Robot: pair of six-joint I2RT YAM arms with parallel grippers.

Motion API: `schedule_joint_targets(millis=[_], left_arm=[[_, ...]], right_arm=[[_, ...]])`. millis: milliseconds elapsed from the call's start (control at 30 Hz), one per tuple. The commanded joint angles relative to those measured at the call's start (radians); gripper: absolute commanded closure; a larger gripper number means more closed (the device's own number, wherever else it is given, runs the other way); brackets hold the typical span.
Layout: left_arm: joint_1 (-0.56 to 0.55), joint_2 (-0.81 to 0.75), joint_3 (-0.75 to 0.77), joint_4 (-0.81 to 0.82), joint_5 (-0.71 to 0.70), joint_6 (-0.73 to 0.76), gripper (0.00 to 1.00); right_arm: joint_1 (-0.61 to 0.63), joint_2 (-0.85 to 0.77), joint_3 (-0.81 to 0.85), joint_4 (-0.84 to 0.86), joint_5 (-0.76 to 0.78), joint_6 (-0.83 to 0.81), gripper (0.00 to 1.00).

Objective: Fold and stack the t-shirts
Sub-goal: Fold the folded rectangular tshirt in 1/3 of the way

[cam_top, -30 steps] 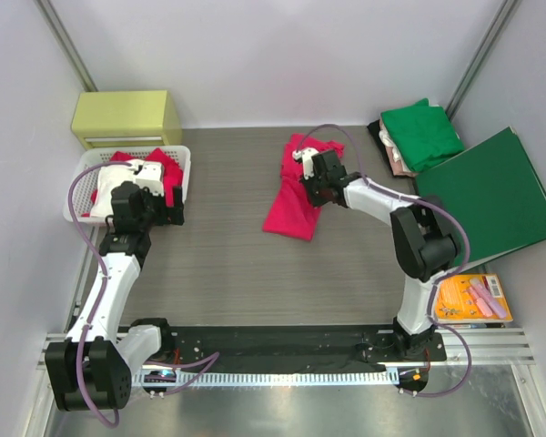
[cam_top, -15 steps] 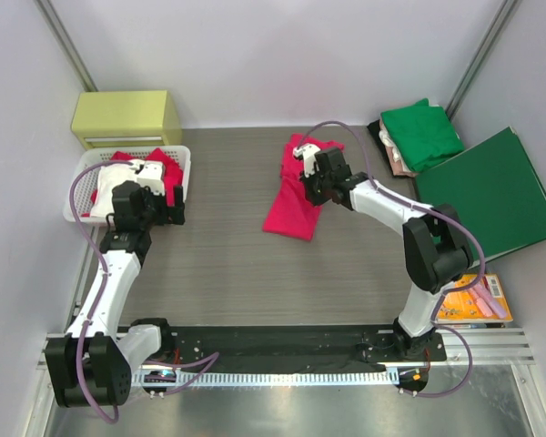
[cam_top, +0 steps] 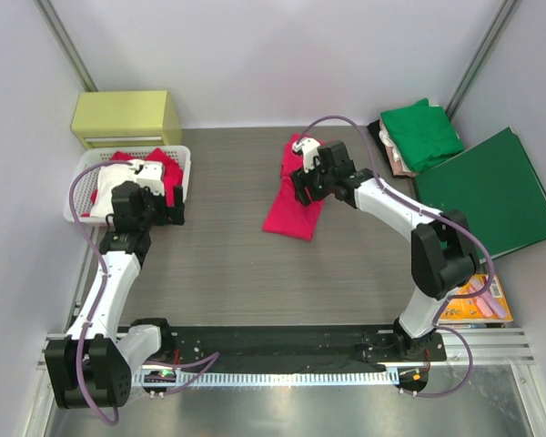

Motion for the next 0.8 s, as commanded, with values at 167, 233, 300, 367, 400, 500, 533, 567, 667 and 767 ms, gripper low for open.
schedule_joint_targets(millis=[167,233,300,367,400,500,533,567,667,767], left_arm=[[0.006,0.003,0.033,0.018,0.015,-0.006,0.00],[0.006,0.003,0.031,0.018,0.013,-0.003,0.00],[0.006,0.004,0.031,0.018,0.013,-0.003,0.00],[0.006,0.003,0.031,0.017,0.012,-0.003,0.00],[0.006,0.001,0.031,0.018,0.012,-0.003,0.00],[0.006,0.001,0.030,0.018,0.010,-0.001,0.00],[0.006,0.001,0.028,0.018,0.012,0.000,0.00],[0.006,0.006,0.030,0.018,0.012,-0.001,0.00],[0.005,0.004,0.030,0.017,0.012,0.000,0.00],[0.006,0.006,0.031,0.018,0.010,0.004,0.00]], right_arm=[[0.011,-0.015,0.009,-0.005,-0.017,-0.019,0.99],[0.012,0.002,0.024,-0.005,-0.017,-0.017,0.99],[0.011,0.033,0.041,-0.014,-0.022,-0.020,0.99],[0.014,0.066,0.067,-0.039,-0.031,-0.025,0.55],[0.014,0.074,0.070,-0.040,-0.032,-0.026,0.44],[0.020,0.102,0.069,-0.023,-0.022,-0.032,0.23],[0.021,0.116,0.081,-0.022,-0.023,-0.037,0.17],[0.023,0.132,0.089,-0.026,-0.019,-0.036,0.15],[0.028,0.194,0.113,-0.039,-0.014,-0.035,0.14],[0.032,0.251,0.135,-0.062,-0.011,-0.040,0.14]])
